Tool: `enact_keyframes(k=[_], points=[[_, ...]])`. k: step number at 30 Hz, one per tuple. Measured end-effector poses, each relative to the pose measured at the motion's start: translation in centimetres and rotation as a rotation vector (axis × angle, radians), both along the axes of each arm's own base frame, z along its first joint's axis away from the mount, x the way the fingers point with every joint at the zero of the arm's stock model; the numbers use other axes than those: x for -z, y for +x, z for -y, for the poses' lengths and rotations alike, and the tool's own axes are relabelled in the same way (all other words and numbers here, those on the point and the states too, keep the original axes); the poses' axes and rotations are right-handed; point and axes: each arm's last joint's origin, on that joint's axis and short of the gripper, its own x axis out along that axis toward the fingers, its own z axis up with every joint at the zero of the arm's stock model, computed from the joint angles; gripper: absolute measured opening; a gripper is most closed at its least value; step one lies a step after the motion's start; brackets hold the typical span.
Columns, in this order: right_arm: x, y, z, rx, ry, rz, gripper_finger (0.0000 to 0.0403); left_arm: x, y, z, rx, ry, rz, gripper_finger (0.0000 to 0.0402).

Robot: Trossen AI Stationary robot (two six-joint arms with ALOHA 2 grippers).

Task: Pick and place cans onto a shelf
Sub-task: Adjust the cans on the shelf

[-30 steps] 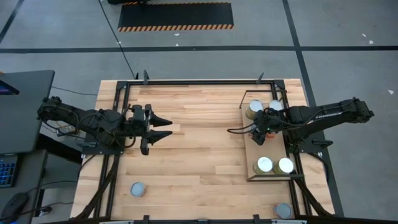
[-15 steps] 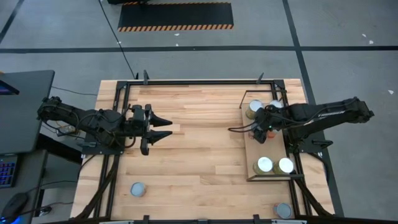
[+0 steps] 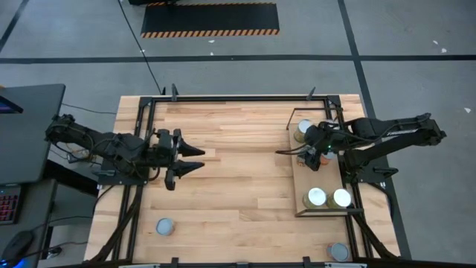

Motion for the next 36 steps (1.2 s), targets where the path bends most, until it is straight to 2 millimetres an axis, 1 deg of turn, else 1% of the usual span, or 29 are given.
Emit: enact_keyframes(k=[3, 5, 7, 10, 14, 16, 18, 19, 20, 22, 24, 27, 29, 31, 33, 36], points=[[0.0, 0.1, -0.3, 0.043, 0.144, 0.016, 0.0335, 0.0, -0.2, 0.4, 0.022, -0.015, 0.000, 0.0192], [-0.1, 0.2, -0.7, 0.010, 0.217, 0.024, 0.0308, 0.1, -0.1, 0.8, 0.037, -0.014, -0.003, 0.0192], [-0.1, 0.5, -1.4, -0.034, 0.295, 0.031, 0.0269, 0.4, 0.1, 1.2, 0.050, -0.003, -0.020, 0.0192], [0.1, 1.5, -2.8, -0.066, 0.432, 0.026, 0.0201, 1.0, 0.8, 1.7, 0.060, 0.018, -0.054, 0.0192], [0.1, 3.9, -5.5, -0.104, 0.588, 0.037, 0.0109, 2.0, 1.9, 2.0, 0.051, 0.040, -0.102, 0.0192], [-1.0, 5.2, -7.0, -0.140, 0.614, 0.056, 0.0067, 2.3, 2.3, 2.1, 0.044, 0.049, -0.120, 0.0192], [-2.5, 6.3, -8.5, -0.185, 0.614, 0.065, 0.0026, 2.6, 2.6, 2.0, 0.037, 0.054, -0.131, 0.0192], [-3.3, 6.9, -9.3, -0.221, 0.602, 0.077, 0.0014, 2.7, 2.7, 2.0, 0.034, 0.057, -0.137, 0.0192], [-4.2, 7.4, -10.2, -0.254, 0.586, 0.095, 0.0008, 2.9, 2.8, 1.9, 0.030, 0.062, -0.150, 0.0192], [-5.9, 8.3, -12.0, -0.300, 0.556, 0.122, 0.0012, 3.1, 2.9, 1.8, 0.024, 0.069, -0.169, 0.0192], [-7.1, 8.9, -13.9, -0.346, 0.535, 0.120, 0.0015, 3.2, 2.9, 1.8, 0.020, 0.064, -0.180, 0.0192], [-7.9, 9.5, -16.7, -0.397, 0.512, 0.068, 0.0011, 3.4, 2.9, 1.8, 0.017, 0.040, -0.199, 0.0192], [-8.4, 9.7, -18.1, -0.404, 0.502, 0.010, 0.0008, 3.5, 2.8, 2.0, 0.022, 0.009, -0.205, 0.0192], [-8.7, 9.6, -19.0, -0.389, 0.463, -0.069, 0.0007, 3.6, 2.6, 2.2, 0.026, -0.031, -0.216, 0.0192], [-9.0, 9.3, -19.4, -0.352, 0.384, -0.134, 0.0007, 3.6, 2.5, 2.5, 0.032, -0.068, -0.222, 0.0192], [-10.2, 8.4, -19.6, -0.335, 0.311, -0.133, 0.0008, 4.0, 2.6, 3.0, 0.028, -0.142, -0.237, 0.0192]])
